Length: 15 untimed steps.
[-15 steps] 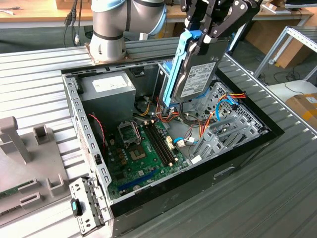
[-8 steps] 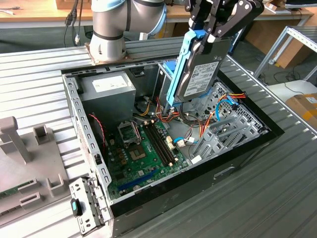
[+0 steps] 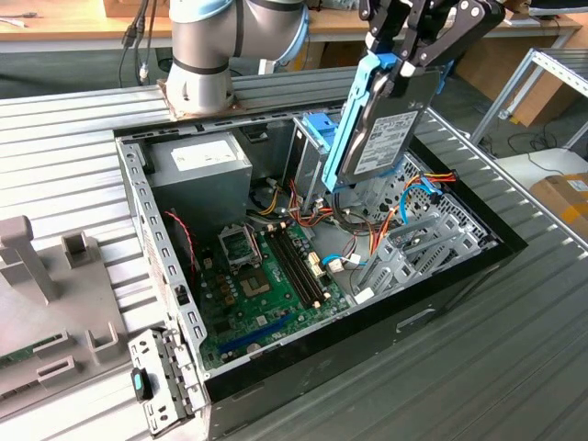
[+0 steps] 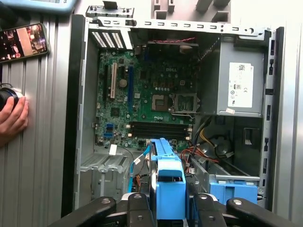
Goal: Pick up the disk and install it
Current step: 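Pick up the disk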
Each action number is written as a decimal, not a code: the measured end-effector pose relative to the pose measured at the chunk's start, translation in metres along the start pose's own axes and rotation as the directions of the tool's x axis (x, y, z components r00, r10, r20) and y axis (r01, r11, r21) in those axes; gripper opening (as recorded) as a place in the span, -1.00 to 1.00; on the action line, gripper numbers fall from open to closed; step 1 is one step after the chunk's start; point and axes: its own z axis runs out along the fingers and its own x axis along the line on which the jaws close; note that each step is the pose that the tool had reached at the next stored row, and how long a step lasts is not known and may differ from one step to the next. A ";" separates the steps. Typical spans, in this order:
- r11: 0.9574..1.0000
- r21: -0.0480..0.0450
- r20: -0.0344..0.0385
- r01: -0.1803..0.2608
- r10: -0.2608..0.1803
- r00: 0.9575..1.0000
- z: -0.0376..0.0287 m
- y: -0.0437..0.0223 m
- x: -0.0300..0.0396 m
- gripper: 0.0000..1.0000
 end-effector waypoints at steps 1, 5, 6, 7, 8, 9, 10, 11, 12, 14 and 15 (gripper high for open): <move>1.000 0.000 0.000 0.000 0.000 1.000 -0.0001 -0.0030 -0.0001 -0.26; 1.000 0.000 0.000 0.000 0.000 1.000 -0.0002 -0.0097 -0.0002 -0.26; 1.000 0.000 0.000 0.000 0.000 1.000 -0.0002 -0.0097 -0.0002 -0.26; 1.000 0.000 0.000 0.000 0.000 1.000 -0.0002 -0.0100 -0.0002 -0.26; 1.000 0.000 0.000 0.000 0.000 1.000 -0.0002 -0.0102 -0.0002 -0.26; 1.000 0.000 0.000 0.000 0.000 1.000 -0.0002 -0.0103 -0.0002 -0.26; 1.000 0.000 0.000 0.000 0.000 1.000 -0.0002 -0.0103 -0.0002 -0.26; 1.000 0.000 0.000 0.000 0.000 1.000 -0.0002 -0.0103 -0.0002 -0.26; 1.000 0.000 0.000 0.000 0.000 1.000 -0.0002 -0.0103 -0.0002 -0.26; 1.000 0.000 0.000 0.000 0.000 1.000 -0.0002 -0.0104 -0.0002 -0.26; 1.000 0.000 0.000 0.000 0.000 1.000 -0.0002 -0.0104 -0.0002 -0.26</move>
